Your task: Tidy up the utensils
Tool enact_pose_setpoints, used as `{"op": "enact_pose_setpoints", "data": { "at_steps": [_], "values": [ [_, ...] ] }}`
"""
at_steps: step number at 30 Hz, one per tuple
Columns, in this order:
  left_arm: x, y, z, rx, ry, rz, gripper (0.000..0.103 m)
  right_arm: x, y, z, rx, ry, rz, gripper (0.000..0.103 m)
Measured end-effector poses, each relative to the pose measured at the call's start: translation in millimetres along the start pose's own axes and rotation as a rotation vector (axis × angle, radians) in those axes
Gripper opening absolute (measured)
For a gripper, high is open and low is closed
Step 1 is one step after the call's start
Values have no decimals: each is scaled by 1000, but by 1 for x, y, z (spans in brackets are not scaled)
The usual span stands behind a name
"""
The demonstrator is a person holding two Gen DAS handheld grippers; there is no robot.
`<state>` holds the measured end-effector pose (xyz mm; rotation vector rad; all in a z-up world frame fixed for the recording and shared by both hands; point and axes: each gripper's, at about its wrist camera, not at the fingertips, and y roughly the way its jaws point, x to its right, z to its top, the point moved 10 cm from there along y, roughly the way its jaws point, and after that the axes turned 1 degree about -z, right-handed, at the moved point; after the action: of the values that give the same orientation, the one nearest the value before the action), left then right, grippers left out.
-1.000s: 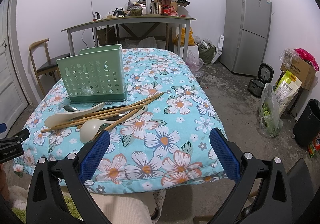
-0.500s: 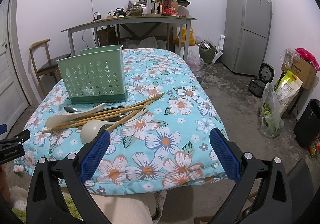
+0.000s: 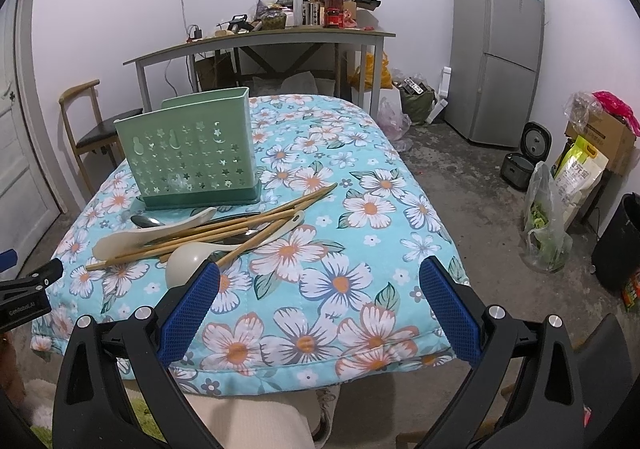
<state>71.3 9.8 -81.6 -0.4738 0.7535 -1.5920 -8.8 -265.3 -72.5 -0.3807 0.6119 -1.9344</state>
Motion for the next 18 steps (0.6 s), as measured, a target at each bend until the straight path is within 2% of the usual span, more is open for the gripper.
{"op": "enact_pose_setpoints", "data": {
  "at_steps": [11, 15, 18],
  "values": [
    [0, 16, 13, -24, 14, 4, 95, -11, 14, 5, -3, -17, 10, 97],
    [3, 26, 17, -31, 51, -10, 95, -18, 22, 6, -11, -28, 16, 97],
    [8, 33, 21, -26, 57, -65, 95, -21, 29, 6, -19, -36, 20, 97]
  ]
}}
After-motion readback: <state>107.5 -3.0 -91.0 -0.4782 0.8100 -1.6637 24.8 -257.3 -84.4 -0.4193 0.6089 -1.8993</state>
